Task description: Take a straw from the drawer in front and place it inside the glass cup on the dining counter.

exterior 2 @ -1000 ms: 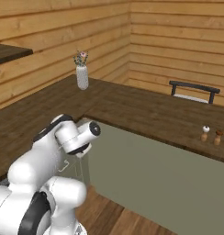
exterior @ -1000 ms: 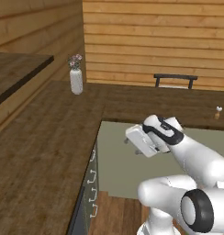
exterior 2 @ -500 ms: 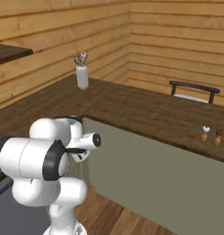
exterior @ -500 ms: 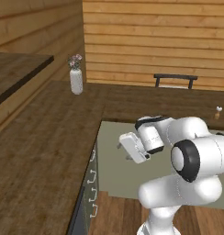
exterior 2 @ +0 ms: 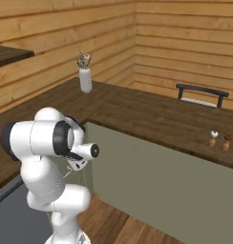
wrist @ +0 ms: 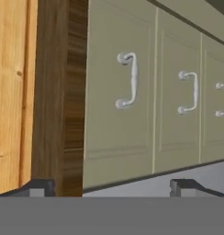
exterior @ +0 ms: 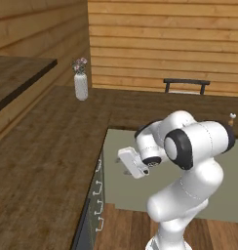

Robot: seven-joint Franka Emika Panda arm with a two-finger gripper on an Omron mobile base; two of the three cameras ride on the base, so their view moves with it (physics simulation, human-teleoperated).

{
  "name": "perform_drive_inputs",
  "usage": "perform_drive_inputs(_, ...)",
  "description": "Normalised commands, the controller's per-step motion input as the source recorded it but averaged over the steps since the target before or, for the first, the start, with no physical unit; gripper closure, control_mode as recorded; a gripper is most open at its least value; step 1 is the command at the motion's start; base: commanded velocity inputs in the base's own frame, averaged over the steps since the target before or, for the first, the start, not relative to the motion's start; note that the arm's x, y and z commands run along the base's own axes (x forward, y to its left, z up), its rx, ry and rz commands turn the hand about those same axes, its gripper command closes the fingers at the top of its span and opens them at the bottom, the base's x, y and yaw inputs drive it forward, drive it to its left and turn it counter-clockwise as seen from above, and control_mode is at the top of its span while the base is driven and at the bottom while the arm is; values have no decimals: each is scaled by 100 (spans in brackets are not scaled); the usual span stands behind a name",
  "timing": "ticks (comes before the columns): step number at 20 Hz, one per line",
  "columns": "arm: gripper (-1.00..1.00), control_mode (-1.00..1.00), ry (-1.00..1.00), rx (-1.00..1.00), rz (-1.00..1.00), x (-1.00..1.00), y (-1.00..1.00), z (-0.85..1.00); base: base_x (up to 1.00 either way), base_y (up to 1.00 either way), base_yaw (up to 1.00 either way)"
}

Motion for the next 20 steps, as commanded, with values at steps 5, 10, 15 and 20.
perform_drive_inputs(5, -100, -100, 0, 0, 0, 17, 47, -11, 0, 0, 0)
perform_drive_inputs(10, -100, -100, 0, 2, 0, 33, 15, -24, 0, 0, 0)
perform_drive_inputs(15, -100, -100, 0, 9, 0, 42, 0, -30, 0, 0, 0)
perform_drive_inputs(20, -100, -100, 0, 7, 0, 38, 0, -42, 0, 0, 0)
